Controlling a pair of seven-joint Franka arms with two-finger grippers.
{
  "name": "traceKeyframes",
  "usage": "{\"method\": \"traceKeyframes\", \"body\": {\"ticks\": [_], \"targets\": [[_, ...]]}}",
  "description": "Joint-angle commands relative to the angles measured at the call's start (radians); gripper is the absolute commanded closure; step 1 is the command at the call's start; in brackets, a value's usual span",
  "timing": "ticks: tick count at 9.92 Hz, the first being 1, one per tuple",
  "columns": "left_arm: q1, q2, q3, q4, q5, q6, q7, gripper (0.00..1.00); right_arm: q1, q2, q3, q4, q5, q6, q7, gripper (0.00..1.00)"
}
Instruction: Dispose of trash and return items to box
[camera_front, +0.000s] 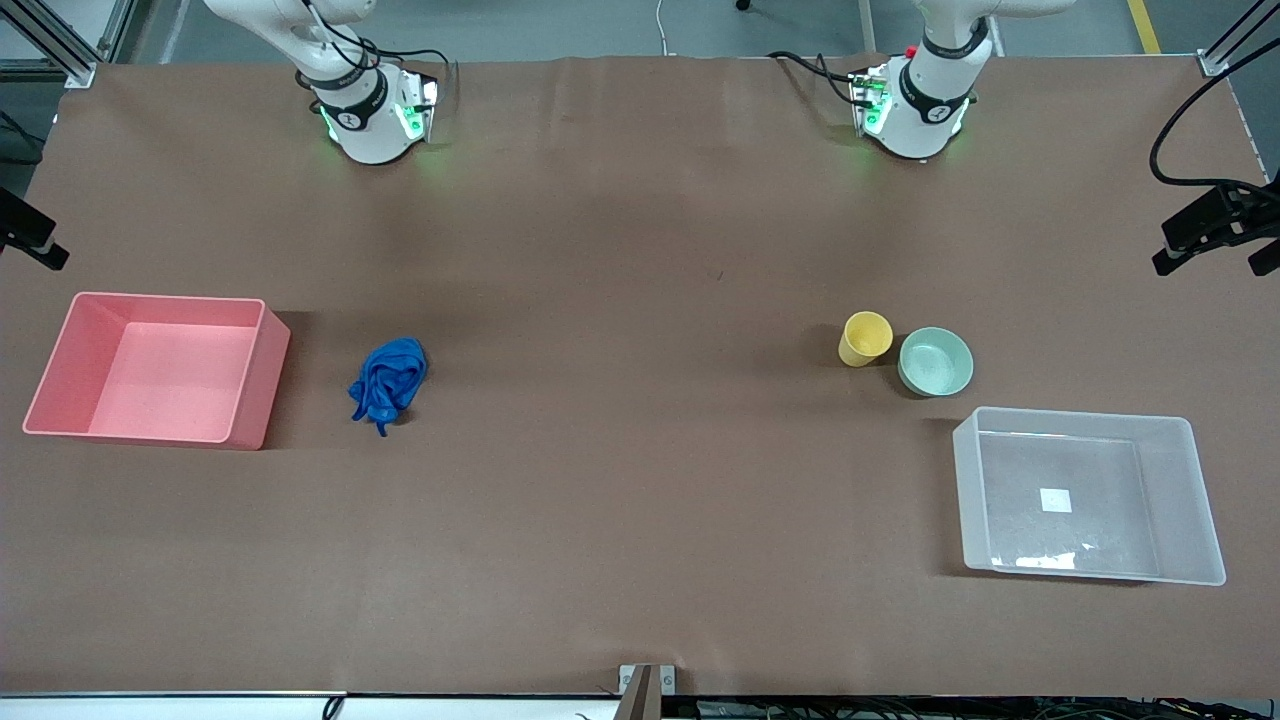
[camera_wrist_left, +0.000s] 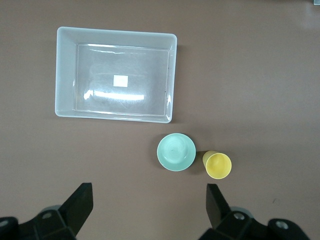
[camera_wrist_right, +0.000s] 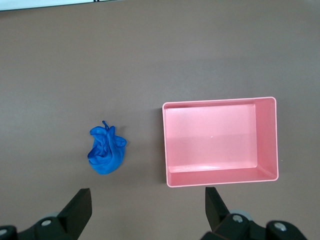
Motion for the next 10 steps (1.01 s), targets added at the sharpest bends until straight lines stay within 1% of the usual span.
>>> {"method": "traceKeyframes", "body": {"ticks": [1, 5, 6, 7, 8, 9, 10], "targets": [[0.044, -0.008, -0.051, -0.046, 0.001, -0.005, -0.006, 0.0, 0.012, 0.001, -0.009, 0.007, -0.009, -0.011, 0.018, 0.0], [0.047, 0.001, -0.045, -0.037, 0.003, -0.01, 0.027, 0.0, 0.015, 0.002, -0.009, 0.005, -0.009, -0.002, 0.018, 0.0], [0.041, -0.008, -0.045, -0.06, 0.001, -0.039, 0.005, 0.0, 0.019, 0.002, -0.009, 0.004, -0.009, -0.004, 0.02, 0.0], [0.041, -0.014, -0.045, -0.096, 0.001, -0.035, 0.009, 0.0, 0.026, 0.005, -0.007, -0.005, -0.009, 0.002, 0.03, 0.0], [0.036, -0.018, -0.047, -0.145, 0.001, -0.015, 0.014, 0.0, 0.064, 0.019, 0.0, -0.028, -0.009, 0.009, 0.071, 0.0], [0.033, -0.046, -0.048, -0.217, 0.001, 0.039, 0.012, 0.01, 0.122, 0.059, 0.0, -0.069, -0.009, 0.05, 0.163, 0.0], [0.032, -0.086, -0.053, -0.341, 0.001, 0.133, 0.008, 0.01, 0.16, 0.095, 0.0, -0.128, -0.009, 0.105, 0.216, 0.0]]}}
